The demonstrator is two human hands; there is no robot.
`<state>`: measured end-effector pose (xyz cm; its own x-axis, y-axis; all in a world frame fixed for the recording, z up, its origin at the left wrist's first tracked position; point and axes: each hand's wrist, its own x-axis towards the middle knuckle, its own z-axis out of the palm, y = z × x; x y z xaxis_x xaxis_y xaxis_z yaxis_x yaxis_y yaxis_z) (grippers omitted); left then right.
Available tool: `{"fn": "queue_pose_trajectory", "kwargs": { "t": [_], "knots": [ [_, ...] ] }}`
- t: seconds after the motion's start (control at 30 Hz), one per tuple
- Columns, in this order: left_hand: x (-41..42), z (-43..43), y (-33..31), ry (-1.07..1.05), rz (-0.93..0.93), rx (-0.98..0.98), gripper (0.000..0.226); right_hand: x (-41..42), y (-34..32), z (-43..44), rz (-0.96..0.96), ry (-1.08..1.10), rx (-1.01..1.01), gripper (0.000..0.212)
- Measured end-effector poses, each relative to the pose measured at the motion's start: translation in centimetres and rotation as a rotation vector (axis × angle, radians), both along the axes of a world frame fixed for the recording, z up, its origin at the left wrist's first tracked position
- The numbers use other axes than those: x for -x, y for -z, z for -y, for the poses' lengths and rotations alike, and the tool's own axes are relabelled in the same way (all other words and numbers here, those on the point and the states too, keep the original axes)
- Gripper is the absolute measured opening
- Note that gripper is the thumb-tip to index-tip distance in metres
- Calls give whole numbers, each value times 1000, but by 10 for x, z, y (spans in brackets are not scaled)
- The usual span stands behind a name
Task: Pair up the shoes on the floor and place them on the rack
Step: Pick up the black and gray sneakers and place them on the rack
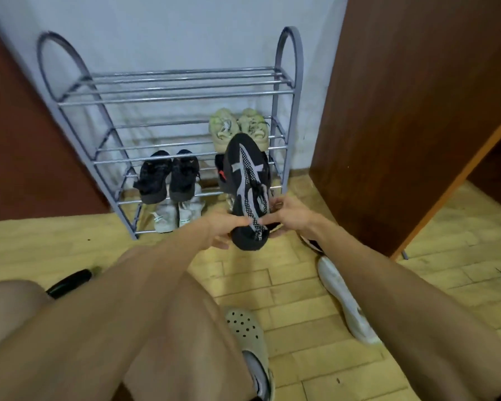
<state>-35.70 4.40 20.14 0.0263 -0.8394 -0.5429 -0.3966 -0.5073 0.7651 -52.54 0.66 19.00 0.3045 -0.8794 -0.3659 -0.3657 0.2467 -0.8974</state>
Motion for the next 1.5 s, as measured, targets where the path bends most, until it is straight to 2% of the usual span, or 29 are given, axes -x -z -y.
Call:
{"fn": "queue_pose_trajectory", "kwargs": {
  "t": [0.07, 0.17, 0.27, 0.4, 0.5, 0.67, 0.8, 0.97, 1.1, 1.17, 1.23, 1.37, 1.5],
  "knots": [
    [-20, 0, -23, -99, -55, 110, 41, -28, -31, 4, 21, -26, 76, 25],
    [-57, -7, -56, -231, -151, 218, 32, -79, -67, 8, 16, -31, 171, 29],
    [-107, -22, -80, -333, -265, 228, 29, -135, -91, 6, -4, -116, 220, 30],
    [-176, -54, -91, -452, -379, 249, 31, -212, -106, -7, -63, -242, 183, 31],
    [-228, -81, -80, -487, -342, 252, 33, -268, -106, -21, -134, -347, 169, 30],
    [-305, -120, -38, -519, -137, 168, 42, -351, -75, -42, -221, -409, 129, 35],
    [-360, -145, 10, -581, -97, 81, 53, -398, -32, -47, -349, -472, 109, 38],
    [-401, -179, 84, -736, -33, -60, 32, -436, 20, -59, -413, -517, 27, 40],
    [-402, -231, 149, -791, 12, -292, 12, -456, 61, -84, -442, -569, -86, 41],
    [-397, -267, 181, -846, 45, -401, 19, -459, 81, -97, -456, -595, -116, 38],
    [-389, -305, 209, -904, 74, -447, 35, -457, 97, -108, -470, -612, -126, 35],
    [-370, -370, 244, -822, 344, -668, 66, -452, 115, -115, -517, -676, -87, 25],
    [-350, -404, 271, -779, 233, -711, 79, -446, 120, -117, -524, -716, -65, 15]
  ]
}}
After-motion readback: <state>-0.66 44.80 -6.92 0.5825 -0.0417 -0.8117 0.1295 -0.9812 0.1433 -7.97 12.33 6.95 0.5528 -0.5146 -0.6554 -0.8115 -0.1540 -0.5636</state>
